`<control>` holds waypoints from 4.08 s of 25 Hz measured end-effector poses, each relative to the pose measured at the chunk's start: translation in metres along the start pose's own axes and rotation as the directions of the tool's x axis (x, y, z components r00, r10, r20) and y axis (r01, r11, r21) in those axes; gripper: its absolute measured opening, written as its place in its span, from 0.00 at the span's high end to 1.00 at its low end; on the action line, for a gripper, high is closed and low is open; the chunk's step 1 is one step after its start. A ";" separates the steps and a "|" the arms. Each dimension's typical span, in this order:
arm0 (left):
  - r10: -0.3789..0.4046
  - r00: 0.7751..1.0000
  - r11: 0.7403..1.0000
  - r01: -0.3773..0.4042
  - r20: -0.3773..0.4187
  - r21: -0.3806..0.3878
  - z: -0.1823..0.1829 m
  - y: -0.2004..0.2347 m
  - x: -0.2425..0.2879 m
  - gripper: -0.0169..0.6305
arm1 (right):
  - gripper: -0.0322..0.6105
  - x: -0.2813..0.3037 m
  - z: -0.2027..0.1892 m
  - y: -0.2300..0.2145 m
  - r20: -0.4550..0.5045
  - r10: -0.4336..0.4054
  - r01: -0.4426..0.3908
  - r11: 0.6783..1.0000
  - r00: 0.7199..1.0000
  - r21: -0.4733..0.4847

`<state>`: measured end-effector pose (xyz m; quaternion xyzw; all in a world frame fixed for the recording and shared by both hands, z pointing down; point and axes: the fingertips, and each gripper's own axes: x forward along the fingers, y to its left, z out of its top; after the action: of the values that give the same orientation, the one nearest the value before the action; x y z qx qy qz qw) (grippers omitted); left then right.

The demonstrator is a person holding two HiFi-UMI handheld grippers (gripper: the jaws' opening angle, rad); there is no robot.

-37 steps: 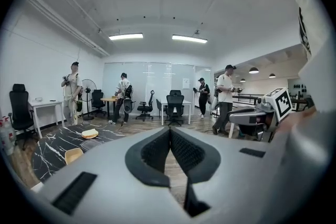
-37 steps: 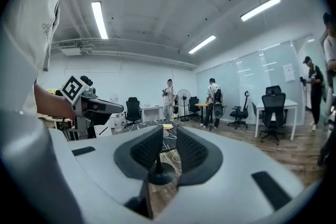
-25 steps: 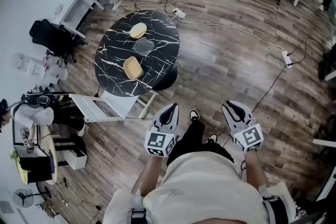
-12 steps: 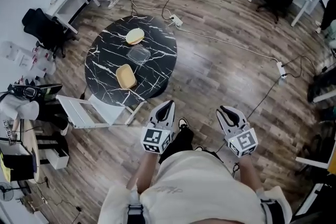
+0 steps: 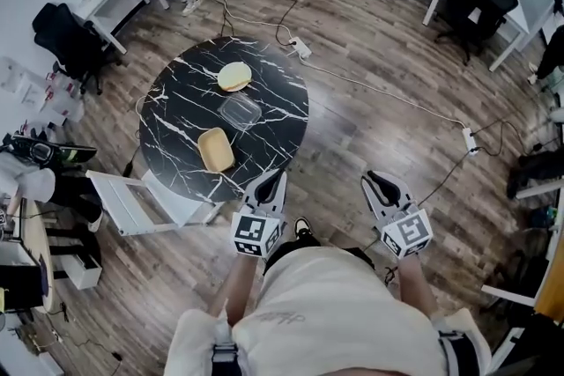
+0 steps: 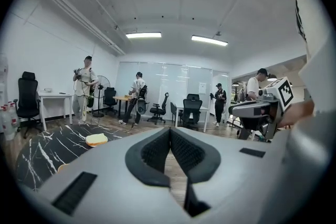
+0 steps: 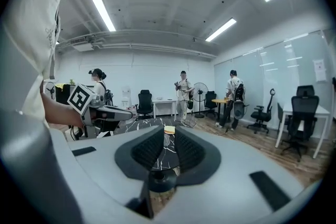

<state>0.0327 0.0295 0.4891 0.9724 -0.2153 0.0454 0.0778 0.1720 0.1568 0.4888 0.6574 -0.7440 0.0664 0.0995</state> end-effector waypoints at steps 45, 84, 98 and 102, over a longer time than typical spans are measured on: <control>0.645 0.753 0.753 -0.655 -0.129 -0.058 0.022 0.189 0.083 0.95 | 0.85 0.364 0.036 -0.066 -0.058 0.667 -0.669 0.743 0.743 -0.033; 0.566 0.796 0.788 -0.599 -0.216 -0.143 -0.039 0.327 0.071 0.95 | 0.85 0.540 -0.173 0.010 -0.597 0.568 -0.608 0.777 0.567 0.162; 0.590 0.768 0.745 -0.637 -0.247 -0.199 -0.056 0.336 0.067 0.95 | 0.85 0.550 -0.223 0.018 -0.652 0.570 -0.556 0.788 0.500 0.264; 0.596 0.762 0.732 -0.646 -0.254 -0.217 -0.056 0.343 0.067 0.95 | 0.87 0.552 -0.221 0.021 -0.638 0.588 -0.557 0.780 0.496 0.285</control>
<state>-0.0560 -0.2955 0.5971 0.8139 -0.5254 0.1178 0.2182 0.1008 -0.3226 0.8342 0.2990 -0.8222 0.3536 0.3309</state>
